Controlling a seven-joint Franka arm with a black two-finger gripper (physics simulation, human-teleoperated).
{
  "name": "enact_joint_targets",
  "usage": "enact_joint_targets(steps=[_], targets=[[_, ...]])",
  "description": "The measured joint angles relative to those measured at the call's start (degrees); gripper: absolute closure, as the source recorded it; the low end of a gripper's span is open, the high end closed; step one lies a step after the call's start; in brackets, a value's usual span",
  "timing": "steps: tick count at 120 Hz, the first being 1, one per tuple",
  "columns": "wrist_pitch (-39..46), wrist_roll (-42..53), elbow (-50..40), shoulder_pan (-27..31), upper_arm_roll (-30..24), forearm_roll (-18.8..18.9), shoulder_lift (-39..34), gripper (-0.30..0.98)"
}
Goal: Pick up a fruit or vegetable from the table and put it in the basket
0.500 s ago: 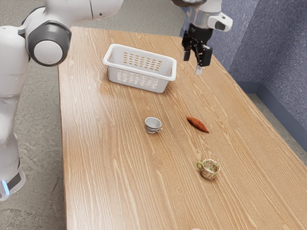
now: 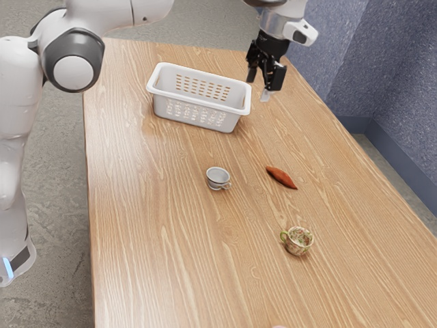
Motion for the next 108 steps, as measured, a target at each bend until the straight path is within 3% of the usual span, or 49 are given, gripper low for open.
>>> enact_joint_targets(steps=[41, 70, 108], targets=[[14.07, 21.28, -4.68, -0.43, -0.30, 1.80, 11.07, 0.00], [21.52, 37.37, -5.17, -1.07, -0.36, 3.09, 14.37, 0.00], [27.12, 50.64, -7.46, -0.88, -0.33, -1.09, 15.72, 0.00]])
